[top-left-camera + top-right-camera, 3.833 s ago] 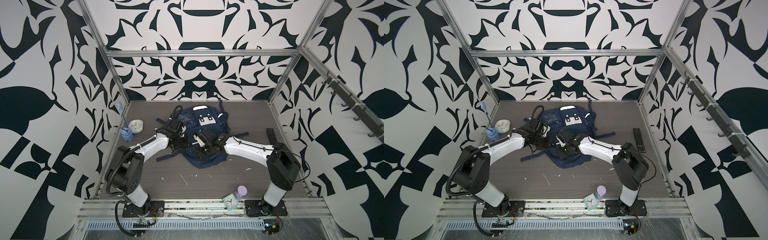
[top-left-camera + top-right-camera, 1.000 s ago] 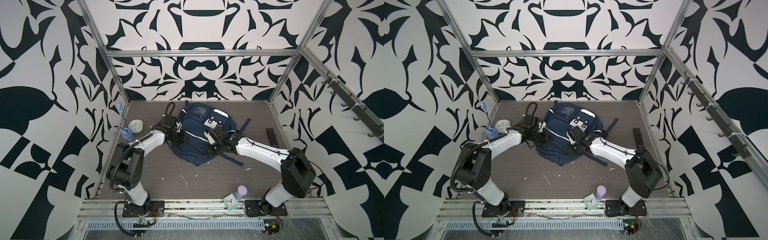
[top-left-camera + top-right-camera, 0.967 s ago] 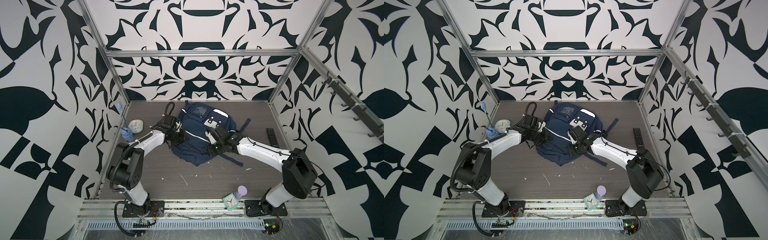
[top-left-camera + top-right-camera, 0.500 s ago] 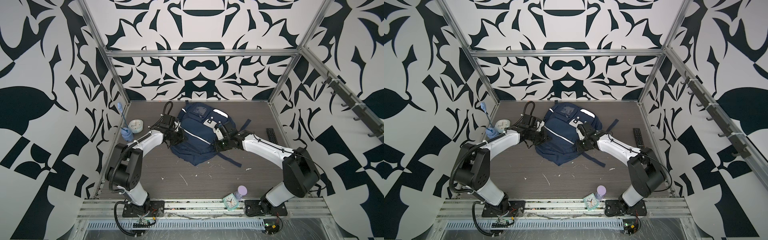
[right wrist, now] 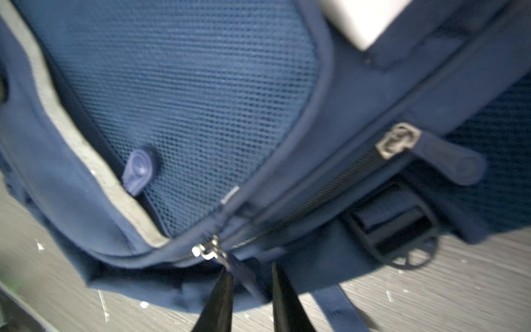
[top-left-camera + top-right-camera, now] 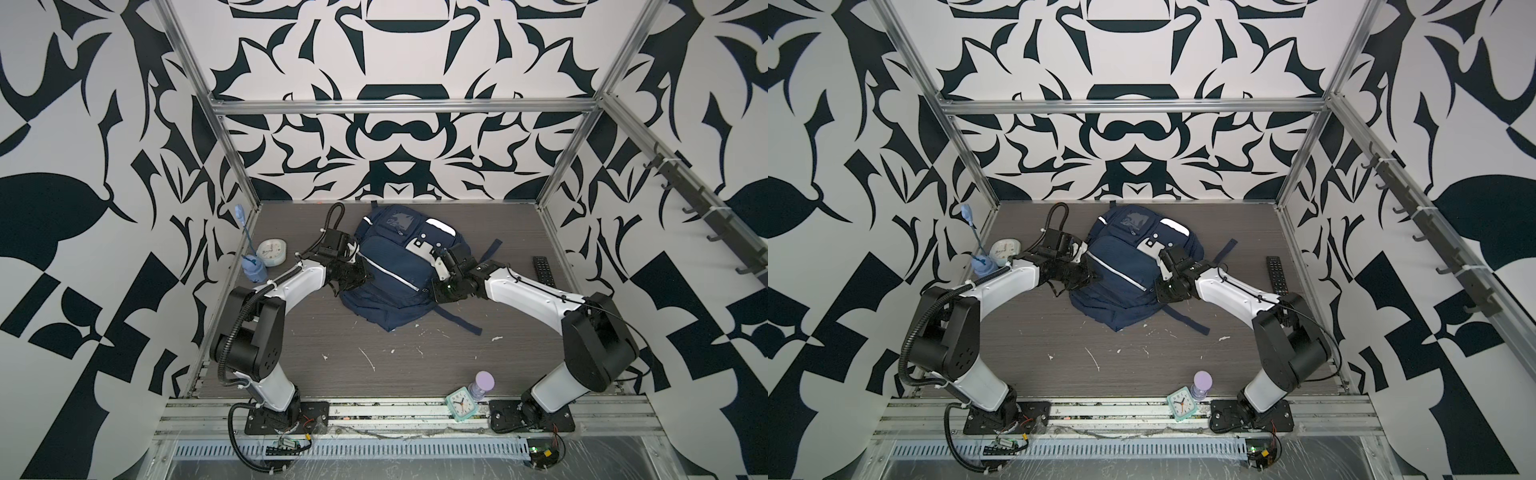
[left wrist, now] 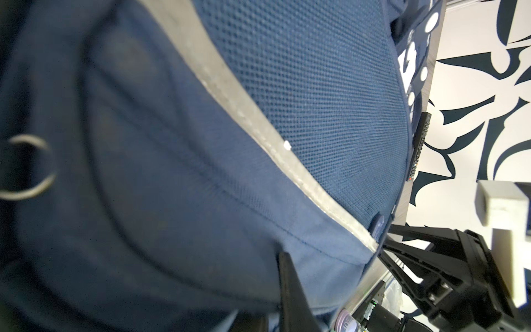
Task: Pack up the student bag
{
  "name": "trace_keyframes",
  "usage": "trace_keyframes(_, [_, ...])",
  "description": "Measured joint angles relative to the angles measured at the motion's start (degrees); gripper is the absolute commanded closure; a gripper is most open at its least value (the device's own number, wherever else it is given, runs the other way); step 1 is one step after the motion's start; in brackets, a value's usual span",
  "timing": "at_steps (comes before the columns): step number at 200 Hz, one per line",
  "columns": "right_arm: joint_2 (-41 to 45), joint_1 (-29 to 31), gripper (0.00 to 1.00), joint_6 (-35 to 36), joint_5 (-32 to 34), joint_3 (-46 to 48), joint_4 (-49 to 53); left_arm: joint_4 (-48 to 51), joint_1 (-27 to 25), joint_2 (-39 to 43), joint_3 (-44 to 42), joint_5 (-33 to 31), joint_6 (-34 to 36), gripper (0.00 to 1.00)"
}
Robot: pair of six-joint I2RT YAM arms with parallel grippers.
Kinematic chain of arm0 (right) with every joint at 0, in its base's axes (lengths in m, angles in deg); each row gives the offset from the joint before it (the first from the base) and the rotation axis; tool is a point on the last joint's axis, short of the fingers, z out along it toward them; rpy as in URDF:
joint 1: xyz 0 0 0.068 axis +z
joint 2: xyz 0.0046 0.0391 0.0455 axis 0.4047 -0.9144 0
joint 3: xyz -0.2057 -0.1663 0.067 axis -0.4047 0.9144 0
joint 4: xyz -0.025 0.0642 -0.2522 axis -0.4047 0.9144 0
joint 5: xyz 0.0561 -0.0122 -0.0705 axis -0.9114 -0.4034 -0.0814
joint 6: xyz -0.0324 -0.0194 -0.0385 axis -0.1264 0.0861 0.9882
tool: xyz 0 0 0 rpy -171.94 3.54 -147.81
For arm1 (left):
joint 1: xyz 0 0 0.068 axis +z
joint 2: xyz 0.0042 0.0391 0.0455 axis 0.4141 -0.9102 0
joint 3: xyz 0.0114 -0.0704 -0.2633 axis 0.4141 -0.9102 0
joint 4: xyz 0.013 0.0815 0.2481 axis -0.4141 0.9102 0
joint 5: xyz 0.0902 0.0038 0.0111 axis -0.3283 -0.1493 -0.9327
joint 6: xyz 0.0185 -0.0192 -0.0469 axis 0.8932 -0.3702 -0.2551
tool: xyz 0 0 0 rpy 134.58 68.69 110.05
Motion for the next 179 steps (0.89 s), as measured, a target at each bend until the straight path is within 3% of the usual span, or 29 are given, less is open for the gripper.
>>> trace_keyframes(54, [0.57, -0.81, 0.51, -0.48, 1.79, 0.66, 0.17, -0.02, 0.68, -0.04, -0.17, -1.01, -0.26, 0.9])
trace_keyframes(107, [-7.93, -1.88, 0.49, -0.74, 1.25, -1.4, -1.7, -1.9, -0.59, -0.59, -1.55, -1.9, -1.07, 0.88])
trace_keyframes(179, [-17.75, -4.79, 0.48, -0.74, 0.48, -14.08, 1.09, -3.61, -2.56, -5.25, 0.7, -3.52, -1.77, 0.71])
